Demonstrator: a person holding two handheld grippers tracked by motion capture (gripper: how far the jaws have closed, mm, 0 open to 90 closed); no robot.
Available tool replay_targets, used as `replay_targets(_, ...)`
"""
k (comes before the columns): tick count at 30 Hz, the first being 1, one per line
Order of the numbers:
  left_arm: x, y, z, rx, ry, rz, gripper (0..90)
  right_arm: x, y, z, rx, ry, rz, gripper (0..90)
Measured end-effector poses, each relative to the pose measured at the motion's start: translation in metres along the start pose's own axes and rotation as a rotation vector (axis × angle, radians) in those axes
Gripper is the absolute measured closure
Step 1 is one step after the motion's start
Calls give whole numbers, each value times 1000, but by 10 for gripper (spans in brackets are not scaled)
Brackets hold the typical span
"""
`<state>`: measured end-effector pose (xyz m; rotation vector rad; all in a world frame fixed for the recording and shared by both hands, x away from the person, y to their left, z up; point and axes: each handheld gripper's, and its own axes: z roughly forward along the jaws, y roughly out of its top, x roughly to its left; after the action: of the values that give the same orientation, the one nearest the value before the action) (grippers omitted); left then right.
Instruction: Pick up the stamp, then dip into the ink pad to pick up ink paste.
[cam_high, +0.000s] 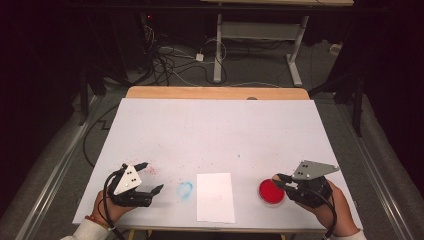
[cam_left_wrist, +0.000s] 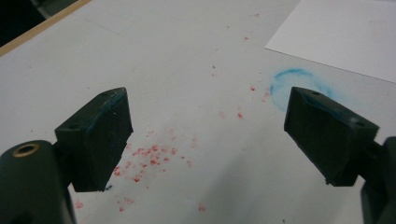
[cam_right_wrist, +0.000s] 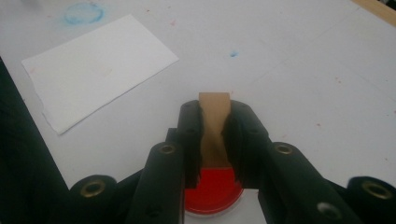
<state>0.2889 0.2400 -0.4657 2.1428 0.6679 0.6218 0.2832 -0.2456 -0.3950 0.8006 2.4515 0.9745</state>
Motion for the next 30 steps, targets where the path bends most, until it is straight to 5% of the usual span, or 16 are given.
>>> replay_targets(11,3,-3,2,3,-12,-23,143,1,-4,11,53,19,-4,759)
replay_targets(30,3,-7,-1,12,7,-12,143,1,1,17,65,39,-27,759)
